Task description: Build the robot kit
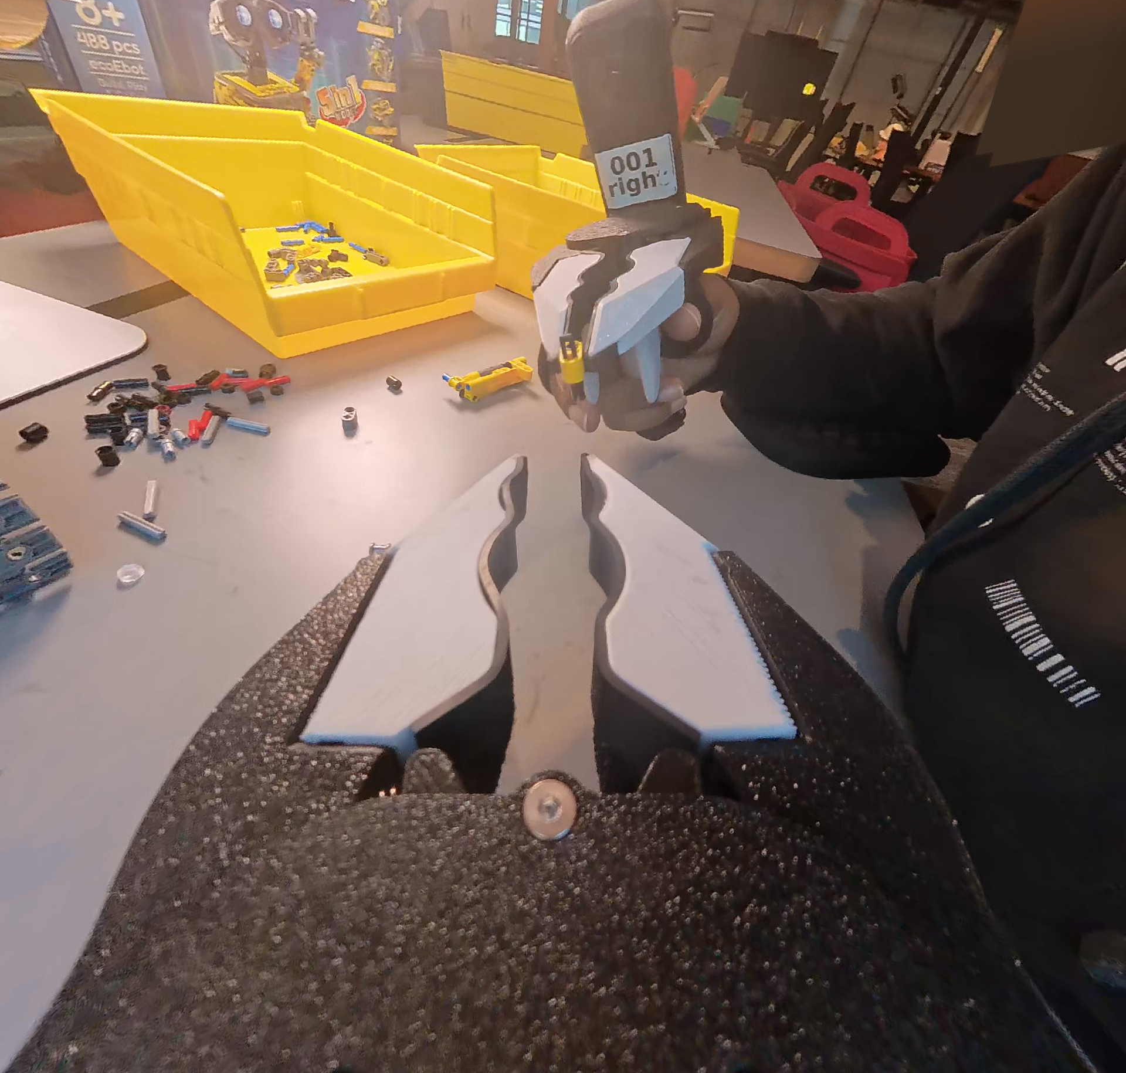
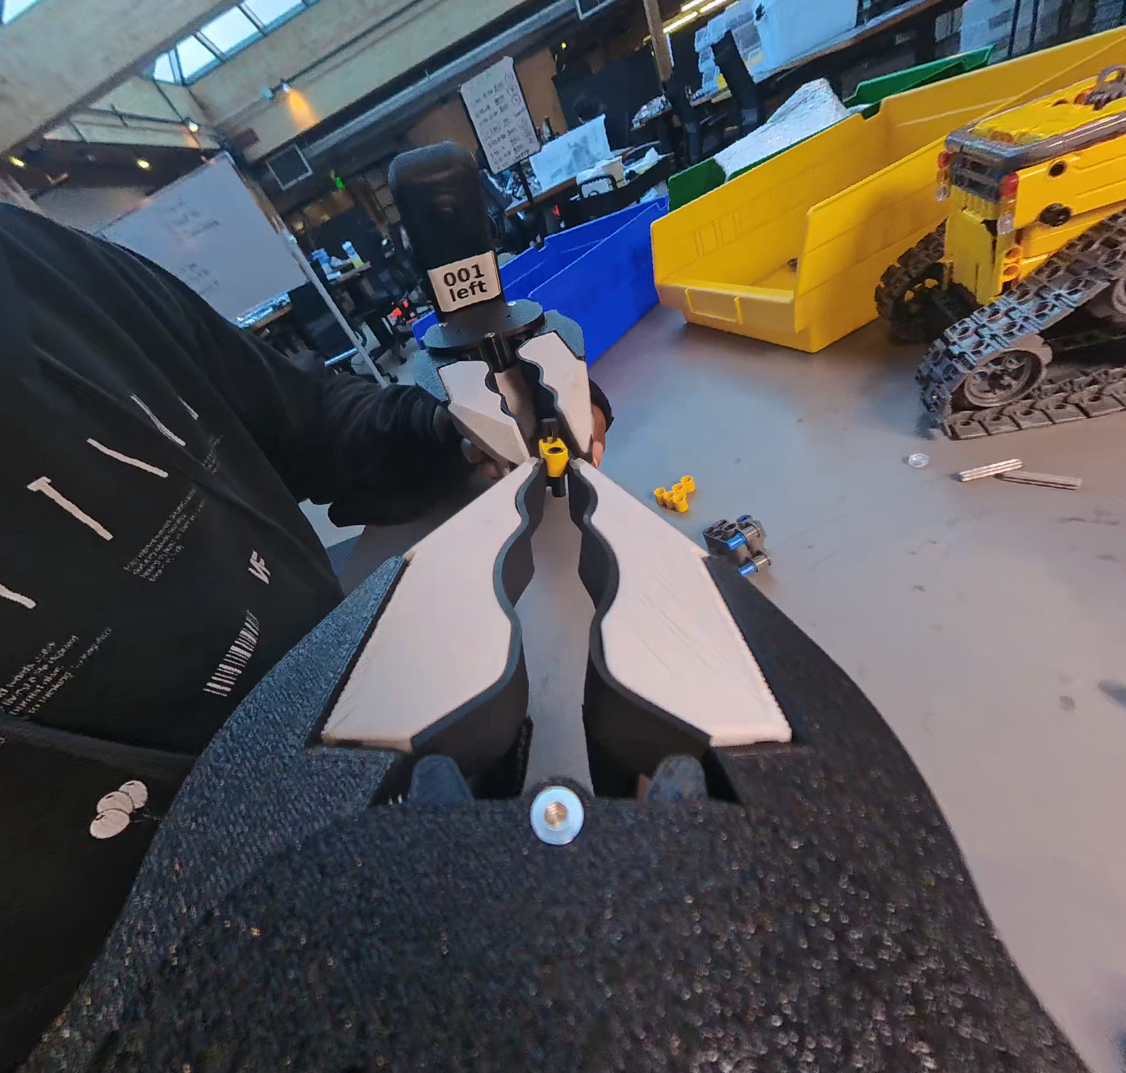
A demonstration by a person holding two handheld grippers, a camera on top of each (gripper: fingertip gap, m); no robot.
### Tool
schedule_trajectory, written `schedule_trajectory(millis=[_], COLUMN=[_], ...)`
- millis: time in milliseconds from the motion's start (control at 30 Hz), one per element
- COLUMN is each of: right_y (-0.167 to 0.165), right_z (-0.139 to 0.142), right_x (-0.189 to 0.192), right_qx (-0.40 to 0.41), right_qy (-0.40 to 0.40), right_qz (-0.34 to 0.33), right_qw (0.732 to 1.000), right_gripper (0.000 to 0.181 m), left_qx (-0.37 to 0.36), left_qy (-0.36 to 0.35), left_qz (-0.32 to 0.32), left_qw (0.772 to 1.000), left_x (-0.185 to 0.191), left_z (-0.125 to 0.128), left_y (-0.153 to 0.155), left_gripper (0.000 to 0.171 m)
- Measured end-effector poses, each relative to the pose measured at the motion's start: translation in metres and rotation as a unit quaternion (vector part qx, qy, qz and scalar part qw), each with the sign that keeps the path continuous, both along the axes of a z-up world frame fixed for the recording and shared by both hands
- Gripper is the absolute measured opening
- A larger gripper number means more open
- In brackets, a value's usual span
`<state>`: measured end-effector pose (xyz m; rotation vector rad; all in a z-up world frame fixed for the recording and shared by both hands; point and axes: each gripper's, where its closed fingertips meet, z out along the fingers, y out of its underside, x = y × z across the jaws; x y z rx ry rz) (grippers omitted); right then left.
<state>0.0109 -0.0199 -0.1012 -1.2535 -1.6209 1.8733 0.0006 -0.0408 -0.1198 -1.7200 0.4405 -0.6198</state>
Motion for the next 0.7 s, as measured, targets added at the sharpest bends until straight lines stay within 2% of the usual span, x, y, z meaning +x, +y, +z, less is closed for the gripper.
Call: schedule_trajectory(millis=[300, 400, 533, 700], right_y=[-0.019, -0.028, -0.032, -0.040], right_z=[0.004, -0.002, -0.009, -0.022], right_x=[0.001, 0.001, 0.001, 0.007], right_qx=[0.001, 0.025, 0.055, 0.134], right_qy=[0.027, 0.026, 0.021, 0.018], right_qz=[0.025, 0.036, 0.042, 0.062], right_qw=[0.999, 0.999, 0.997, 0.989], right_gripper=[0.007, 0.007, 0.007, 0.009], left_qx=[0.005, 0.009, 0.006, -0.004], left_qy=[-0.019, -0.013, 0.014, 0.069], left_qz=[-0.032, -0.039, -0.045, -0.070], left_qw=[0.999, 0.999, 0.999, 0.995], left_x=[0.018, 0.024, 0.025, 0.031], left_z=[0.005, 0.006, 0.001, -0.013], left_y=[-0.004, -0.006, -0.008, -0.014], left_gripper=[0.019, 0.010, 0.005, 0.004])
